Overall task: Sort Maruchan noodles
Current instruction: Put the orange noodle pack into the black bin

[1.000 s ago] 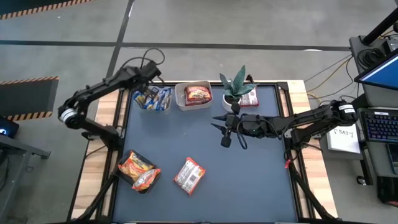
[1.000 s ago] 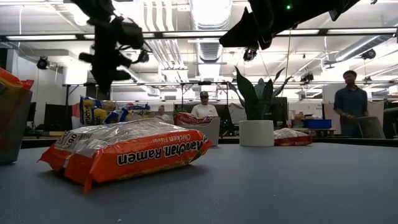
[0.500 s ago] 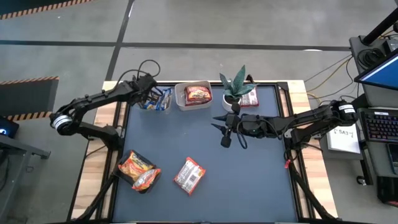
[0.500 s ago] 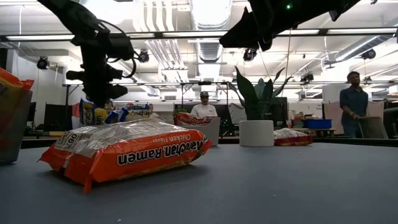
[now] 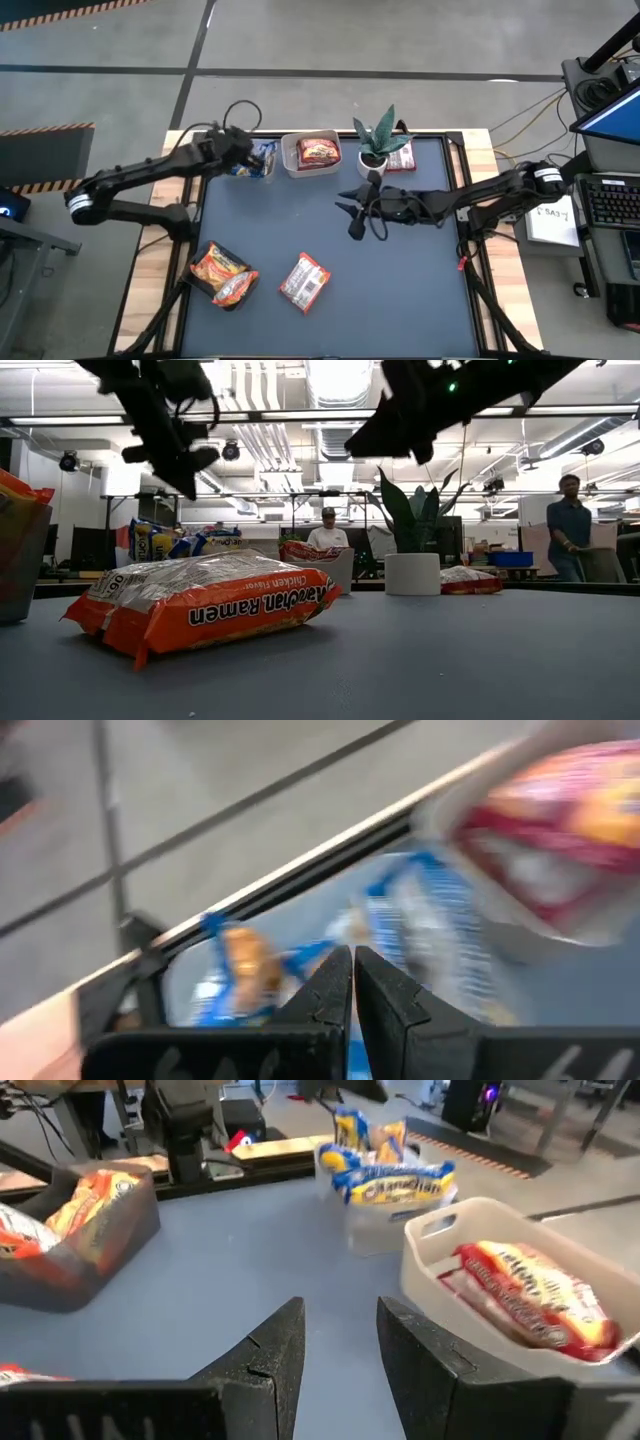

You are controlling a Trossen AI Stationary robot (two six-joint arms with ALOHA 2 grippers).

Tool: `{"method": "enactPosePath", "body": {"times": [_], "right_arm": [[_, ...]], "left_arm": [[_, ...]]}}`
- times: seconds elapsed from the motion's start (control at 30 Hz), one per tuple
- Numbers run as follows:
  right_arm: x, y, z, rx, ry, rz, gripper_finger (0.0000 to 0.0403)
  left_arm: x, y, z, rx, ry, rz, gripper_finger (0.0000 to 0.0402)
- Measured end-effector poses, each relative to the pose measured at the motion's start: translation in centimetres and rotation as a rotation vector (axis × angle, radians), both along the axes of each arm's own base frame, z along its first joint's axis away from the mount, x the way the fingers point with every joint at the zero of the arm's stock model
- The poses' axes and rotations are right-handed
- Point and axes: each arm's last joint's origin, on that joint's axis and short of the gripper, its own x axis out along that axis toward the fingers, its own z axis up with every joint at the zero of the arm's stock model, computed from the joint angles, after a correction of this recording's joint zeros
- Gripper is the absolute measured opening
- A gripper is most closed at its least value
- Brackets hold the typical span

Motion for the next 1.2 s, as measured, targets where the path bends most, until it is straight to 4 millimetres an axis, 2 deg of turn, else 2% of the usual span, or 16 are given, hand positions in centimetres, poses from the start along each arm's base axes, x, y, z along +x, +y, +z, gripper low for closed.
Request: {"method": "enactPosePath", "body": {"times": [0.23, 0.47, 0.63, 0.8, 1.0, 1.2], "right_arm": [[2.0, 0.4, -2.2, 0.040, 0.004, 0.088, 0.0116], [4.4, 1.0, -1.3, 0.116, 0.038, 0.191, 0.0116], [6.5, 1.7, -1.4, 0.196, 0.142, 0.264, 0.0116], [8.9, 3.4, -2.2, 0.275, 0.297, 0.322, 0.0116], [10.7, 6.6, -3.7, 0.342, 0.496, 0.388, 0.0097], [12.5, 9.7, -4.8, 0.358, 0.520, 0.426, 0.0051]], "left_arm": [[2.2, -6.0, 1.5, 0.052, -0.104, -0.327, 0.0000], [3.7, -11.3, 1.9, 0.095, -0.140, -0.624, 0.0000], [3.8, -14.2, 2.0, 0.131, -0.124, -0.794, 0.0000], [3.6, -15.6, 2.1, 0.137, -0.132, -0.855, 0.0000], [3.5, -16.4, 2.1, 0.104, -0.168, -0.859, 0.0000], [3.4, -17.1, 1.9, 0.029, -0.250, -0.815, 0.0000]]}}
